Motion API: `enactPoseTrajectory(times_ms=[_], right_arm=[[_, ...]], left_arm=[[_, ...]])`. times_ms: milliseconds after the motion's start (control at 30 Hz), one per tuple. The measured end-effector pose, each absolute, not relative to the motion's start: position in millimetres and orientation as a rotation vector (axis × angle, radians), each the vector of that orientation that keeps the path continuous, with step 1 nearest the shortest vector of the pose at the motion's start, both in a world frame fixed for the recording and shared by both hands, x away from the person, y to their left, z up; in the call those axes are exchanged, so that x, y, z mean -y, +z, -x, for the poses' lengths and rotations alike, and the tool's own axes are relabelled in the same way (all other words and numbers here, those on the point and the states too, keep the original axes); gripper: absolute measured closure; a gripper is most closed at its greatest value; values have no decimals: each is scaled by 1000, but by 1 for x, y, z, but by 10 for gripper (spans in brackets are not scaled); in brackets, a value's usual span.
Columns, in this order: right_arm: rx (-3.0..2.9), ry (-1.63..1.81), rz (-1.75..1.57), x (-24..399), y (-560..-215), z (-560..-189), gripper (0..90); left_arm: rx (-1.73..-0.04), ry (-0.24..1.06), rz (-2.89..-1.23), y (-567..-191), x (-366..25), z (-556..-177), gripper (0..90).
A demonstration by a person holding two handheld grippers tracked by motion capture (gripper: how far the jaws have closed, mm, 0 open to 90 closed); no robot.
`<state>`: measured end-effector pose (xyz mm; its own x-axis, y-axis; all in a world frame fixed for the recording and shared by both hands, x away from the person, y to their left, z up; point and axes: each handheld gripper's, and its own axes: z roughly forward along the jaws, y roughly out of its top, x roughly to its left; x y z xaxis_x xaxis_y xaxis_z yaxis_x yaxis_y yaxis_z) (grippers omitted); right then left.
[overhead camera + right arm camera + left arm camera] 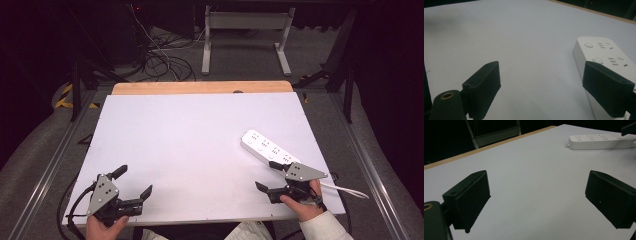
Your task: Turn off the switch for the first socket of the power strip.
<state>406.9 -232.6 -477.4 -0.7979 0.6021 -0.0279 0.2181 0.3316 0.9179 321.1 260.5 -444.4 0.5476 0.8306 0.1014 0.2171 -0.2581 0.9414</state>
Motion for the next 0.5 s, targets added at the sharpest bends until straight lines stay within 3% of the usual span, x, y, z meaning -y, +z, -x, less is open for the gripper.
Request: enactPoseTrajectory(times_ms=[100, 500], right_arm=[[-2223, 1470, -705, 234, -474, -406, 163], [-2200, 1484, -699, 237, -471, -405, 169]], left_arm=[[-872, 814, -1782, -444, -260, -321, 65], [-862, 755, -1772, -445, -261, -322, 62]])
